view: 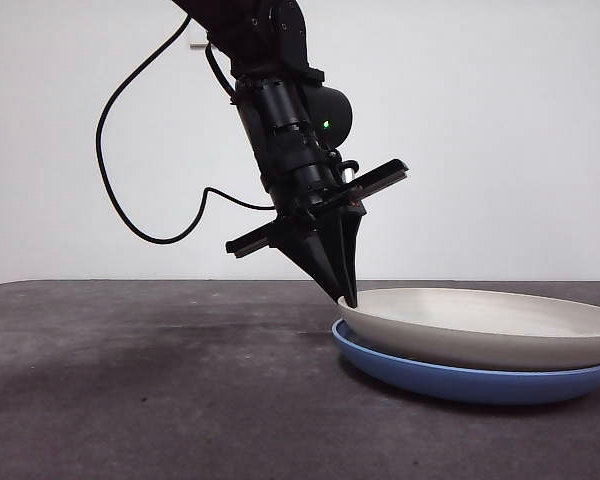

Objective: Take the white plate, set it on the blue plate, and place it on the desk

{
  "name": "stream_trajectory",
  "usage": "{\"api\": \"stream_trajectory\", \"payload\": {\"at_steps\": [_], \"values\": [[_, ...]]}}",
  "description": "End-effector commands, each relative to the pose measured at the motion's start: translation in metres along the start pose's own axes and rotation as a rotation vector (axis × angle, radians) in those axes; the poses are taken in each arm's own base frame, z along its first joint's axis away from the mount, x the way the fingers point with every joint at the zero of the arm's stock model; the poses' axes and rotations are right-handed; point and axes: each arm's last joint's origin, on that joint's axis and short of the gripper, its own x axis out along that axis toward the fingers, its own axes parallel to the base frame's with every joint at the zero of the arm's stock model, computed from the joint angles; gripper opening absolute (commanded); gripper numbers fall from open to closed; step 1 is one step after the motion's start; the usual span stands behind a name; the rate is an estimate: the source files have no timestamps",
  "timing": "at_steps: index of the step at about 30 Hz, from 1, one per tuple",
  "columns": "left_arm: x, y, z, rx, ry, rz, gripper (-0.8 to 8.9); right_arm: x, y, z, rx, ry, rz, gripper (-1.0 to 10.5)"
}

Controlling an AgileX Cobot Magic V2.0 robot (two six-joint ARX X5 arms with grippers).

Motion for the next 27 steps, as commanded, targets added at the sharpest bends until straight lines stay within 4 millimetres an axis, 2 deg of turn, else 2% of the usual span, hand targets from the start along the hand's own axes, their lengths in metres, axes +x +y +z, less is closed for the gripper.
{"api": "stream_trajectory", "payload": {"at_steps": [1,2,5,10,13,20,27], "values": [[0.005,-0.004,0.004,0.032,-0.002,-0.003,0.11,-0.004,0.002,0.002,-0.023,-0.017,0.007,6.7],[0.005,-0.004,0.004,0.032,-0.003,-0.004,0.19,-0.004,0.002,0.002,-0.023,-0.017,0.007,6.7],[0.005,-0.004,0.005,0.035,-0.009,-0.005,1.33,-0.004,0.002,0.002,-0.023,-0.016,0.007,6.7],[0.003,-0.006,0.007,0.044,-0.029,-0.01,4.04,-0.004,0.002,0.002,-0.019,-0.009,0.006,6.7],[-0.003,-0.009,0.009,0.071,-0.049,-0.014,4.78,-0.004,0.002,0.001,-0.016,-0.003,0.006,6.7],[-0.034,-0.021,0.013,0.124,-0.094,-0.018,5.07,-0.004,0.002,0.001,-0.016,-0.003,0.005,6.7],[-0.08,-0.037,0.0,0.177,-0.086,0.001,5.07,-0.003,0.002,0.001,-0.012,-0.003,0.001,6.7]]}}
